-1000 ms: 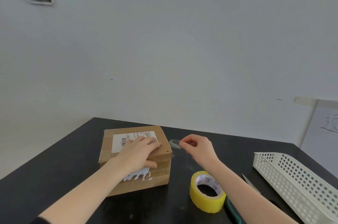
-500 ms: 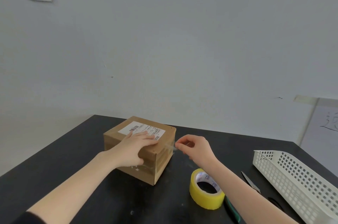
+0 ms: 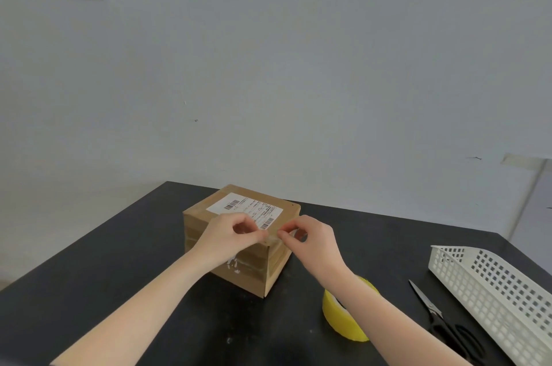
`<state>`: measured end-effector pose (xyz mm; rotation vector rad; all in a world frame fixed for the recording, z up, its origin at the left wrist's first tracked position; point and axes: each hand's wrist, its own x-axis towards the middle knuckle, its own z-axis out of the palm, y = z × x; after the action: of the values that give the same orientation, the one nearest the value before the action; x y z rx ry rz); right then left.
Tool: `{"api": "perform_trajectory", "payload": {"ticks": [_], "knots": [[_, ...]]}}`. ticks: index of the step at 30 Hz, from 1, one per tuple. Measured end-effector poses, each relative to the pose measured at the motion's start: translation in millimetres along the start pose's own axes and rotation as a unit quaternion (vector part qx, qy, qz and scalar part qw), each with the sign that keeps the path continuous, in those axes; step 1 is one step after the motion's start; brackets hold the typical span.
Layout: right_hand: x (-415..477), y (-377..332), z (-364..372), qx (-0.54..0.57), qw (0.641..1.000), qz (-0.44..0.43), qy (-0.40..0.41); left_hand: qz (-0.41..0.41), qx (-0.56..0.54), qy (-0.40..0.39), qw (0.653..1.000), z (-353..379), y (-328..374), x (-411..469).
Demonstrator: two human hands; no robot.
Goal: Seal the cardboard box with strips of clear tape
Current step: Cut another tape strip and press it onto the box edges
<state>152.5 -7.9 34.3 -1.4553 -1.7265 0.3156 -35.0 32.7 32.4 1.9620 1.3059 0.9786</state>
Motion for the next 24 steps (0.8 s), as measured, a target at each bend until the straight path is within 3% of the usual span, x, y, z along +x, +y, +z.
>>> {"api": "perform_trajectory", "payload": {"ticks": [5, 16, 24], "knots": [[-1.7, -6.8, 5.6, 0.04, 0.999, 0.019, 0.008, 0.0, -0.023, 0.036, 0.999, -1.9, -1.9, -4.2], [1.9, -13.3, 7.1, 0.15, 0.983, 0.104, -0.01, 0.041, -0.048, 0.037, 0.997, -4.2, -5.3, -13.5], [-4.3, -15.0, 8.1, 0.132, 0.986, 0.097, -0.018, 0.063, -0.031, 0.013, 0.997, 2.2, -11.6, -23.0]]}}
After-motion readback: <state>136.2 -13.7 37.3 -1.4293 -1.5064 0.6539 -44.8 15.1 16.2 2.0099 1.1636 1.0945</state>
